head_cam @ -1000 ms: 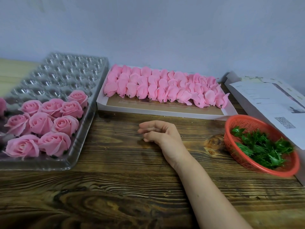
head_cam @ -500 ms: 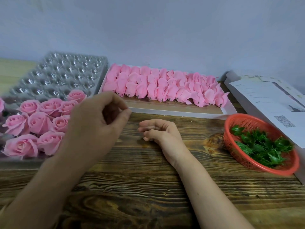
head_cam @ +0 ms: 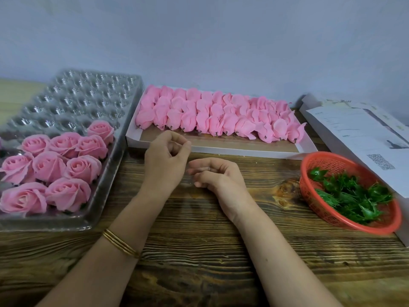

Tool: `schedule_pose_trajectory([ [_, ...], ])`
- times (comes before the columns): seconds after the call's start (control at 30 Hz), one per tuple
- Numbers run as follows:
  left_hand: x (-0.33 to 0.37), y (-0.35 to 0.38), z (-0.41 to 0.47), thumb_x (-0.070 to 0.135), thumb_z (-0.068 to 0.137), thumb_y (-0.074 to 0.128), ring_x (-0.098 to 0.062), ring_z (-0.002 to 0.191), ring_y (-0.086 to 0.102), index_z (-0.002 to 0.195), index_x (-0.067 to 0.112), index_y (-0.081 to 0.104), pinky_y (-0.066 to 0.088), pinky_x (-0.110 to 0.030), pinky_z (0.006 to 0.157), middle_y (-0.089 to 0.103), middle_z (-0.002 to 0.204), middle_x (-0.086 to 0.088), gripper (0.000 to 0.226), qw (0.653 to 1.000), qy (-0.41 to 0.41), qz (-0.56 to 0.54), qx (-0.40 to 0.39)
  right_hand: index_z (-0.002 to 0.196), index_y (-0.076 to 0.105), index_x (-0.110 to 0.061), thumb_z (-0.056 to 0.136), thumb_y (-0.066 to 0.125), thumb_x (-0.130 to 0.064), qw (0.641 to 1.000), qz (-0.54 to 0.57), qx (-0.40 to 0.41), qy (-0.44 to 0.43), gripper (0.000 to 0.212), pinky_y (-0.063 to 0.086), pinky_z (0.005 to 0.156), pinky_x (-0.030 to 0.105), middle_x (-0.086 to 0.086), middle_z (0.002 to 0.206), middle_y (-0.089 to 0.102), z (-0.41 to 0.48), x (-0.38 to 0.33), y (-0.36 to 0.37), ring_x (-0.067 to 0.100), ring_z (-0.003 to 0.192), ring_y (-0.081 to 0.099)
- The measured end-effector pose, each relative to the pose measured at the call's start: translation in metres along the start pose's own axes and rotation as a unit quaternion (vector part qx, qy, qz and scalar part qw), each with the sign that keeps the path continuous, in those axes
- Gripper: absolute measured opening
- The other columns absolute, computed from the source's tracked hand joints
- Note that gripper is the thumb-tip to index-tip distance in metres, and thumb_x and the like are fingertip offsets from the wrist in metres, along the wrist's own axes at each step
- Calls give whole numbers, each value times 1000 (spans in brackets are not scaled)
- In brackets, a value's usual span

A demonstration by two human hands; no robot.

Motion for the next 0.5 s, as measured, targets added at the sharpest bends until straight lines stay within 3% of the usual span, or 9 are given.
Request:
schedule_pose_trajectory([
  [0.2,-16,11,0,16,91,68,-2,49,46,76,28,58,38,-24,57,56,50,16,22,999,-20,-22,-32,90,74,-3,82,60,13,997,26,67,-21,23,50,72,27,12,82,74,4,-5,-12,21,76,60],
  [0.3,-20,15,1,17,91,69,-3,51,48,76,26,59,41,-26,61,57,51,14,19,997,-47,-25,-53,84,74,-6,84,60,9,991,50,123,-32,20,50,65,22,9,79,74,6,-11,-26,15,70,62],
  [0.5,-22,15,5,16,91,68,-9,70,59,86,22,64,44,-24,69,65,74,3,9,991,-92,-18,-96,82,70,-4,87,56,9,958,89,265,-57,20,52,59,19,3,68,69,10,-29,-63,9,60,59],
])
Point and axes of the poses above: each hand's wrist, its own z-axis towards the middle knuckle, its own y-axis out of the palm, x = y × z, the point moved 4 cm from there along z, towards the middle knuckle
